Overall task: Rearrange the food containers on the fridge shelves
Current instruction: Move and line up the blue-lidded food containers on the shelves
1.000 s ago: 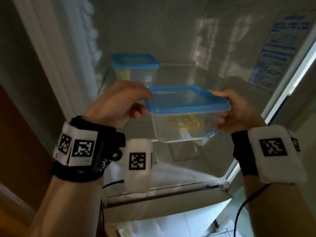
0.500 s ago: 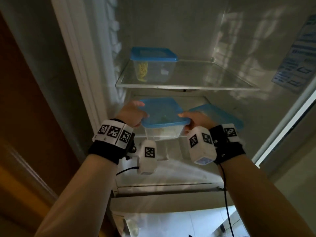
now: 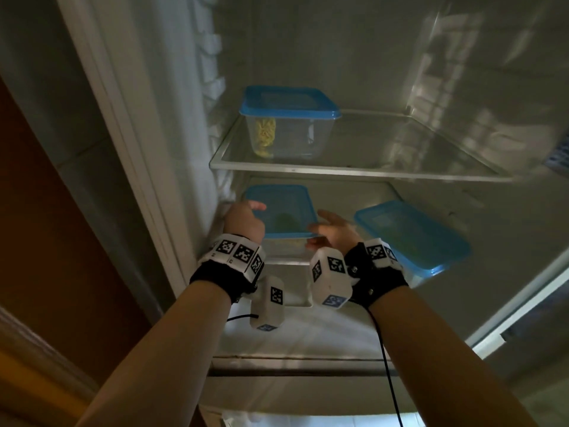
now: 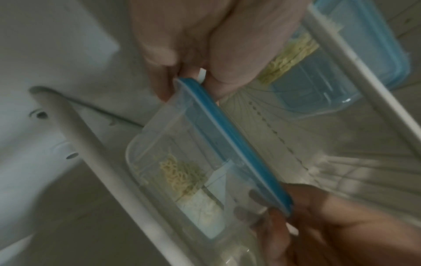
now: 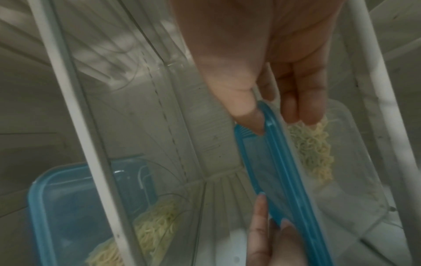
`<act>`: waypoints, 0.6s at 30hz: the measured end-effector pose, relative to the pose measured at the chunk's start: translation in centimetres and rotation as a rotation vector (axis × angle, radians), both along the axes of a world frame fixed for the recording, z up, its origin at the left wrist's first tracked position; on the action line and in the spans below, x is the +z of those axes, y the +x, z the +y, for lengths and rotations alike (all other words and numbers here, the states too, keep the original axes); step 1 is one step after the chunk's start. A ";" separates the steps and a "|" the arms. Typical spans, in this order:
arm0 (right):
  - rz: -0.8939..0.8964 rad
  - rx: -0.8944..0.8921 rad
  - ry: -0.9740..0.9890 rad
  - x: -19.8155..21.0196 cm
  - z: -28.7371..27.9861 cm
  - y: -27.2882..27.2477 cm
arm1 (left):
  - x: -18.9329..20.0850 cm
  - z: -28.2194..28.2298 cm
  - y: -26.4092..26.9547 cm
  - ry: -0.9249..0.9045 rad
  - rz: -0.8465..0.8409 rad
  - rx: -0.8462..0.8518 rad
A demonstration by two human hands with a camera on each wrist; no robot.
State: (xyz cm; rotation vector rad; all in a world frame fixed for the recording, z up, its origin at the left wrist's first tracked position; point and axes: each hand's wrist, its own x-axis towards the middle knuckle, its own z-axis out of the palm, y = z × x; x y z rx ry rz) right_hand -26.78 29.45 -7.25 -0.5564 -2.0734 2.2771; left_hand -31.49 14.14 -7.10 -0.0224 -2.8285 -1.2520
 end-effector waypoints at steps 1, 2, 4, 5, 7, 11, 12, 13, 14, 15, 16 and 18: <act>0.004 0.038 0.039 0.2 -0.1 -0.1 | 0.1 0.1 0.0 -0.053 0.016 -0.023; 0.002 0.067 0.068 0.1 -0.1 -0.4 | 0.1 0.3 0.0 -0.104 0.059 -0.048; 0.000 0.090 0.071 0.0 -0.4 -0.5 | 0.0 0.7 -0.1 -0.220 0.146 -0.117; -0.005 0.094 0.063 -0.1 -0.6 -0.6 | -0.2 0.9 -0.2 -0.272 0.146 -0.158; -0.026 0.081 0.029 -0.2 -1.0 -0.7 | -0.4 1.1 -0.3 -0.306 0.094 -0.201; -0.045 0.066 -0.098 -0.4 -1.6 -0.6 | -0.6 1.1 -0.5 -0.395 0.054 -0.216; -0.045 0.075 -0.122 -0.4 -1.7 -0.5 | -0.6 1.1 -0.6 -0.416 0.051 -0.223; -0.046 0.083 -0.142 -0.4 -1.8 -0.3 | -0.5 1.1 -0.7 -0.427 0.046 -0.229; -0.046 0.091 -0.156 -0.4 -1.8 -0.2 | -0.5 1.0 -0.8 -0.429 0.040 -0.232; -0.043 0.102 -0.160 -0.3 -1.8 -0.1 | -0.4 0.9 -0.8 -0.431 0.037 -0.234; -0.040 0.112 -0.156 -0.3 -1.8 0.0 | -0.4 0.8 -0.8 -0.432 0.035 -0.234; -0.043 0.129 -0.126 -0.2 -1.8 0.2 | -0.4 0.7 -0.6 -0.438 0.033 -0.228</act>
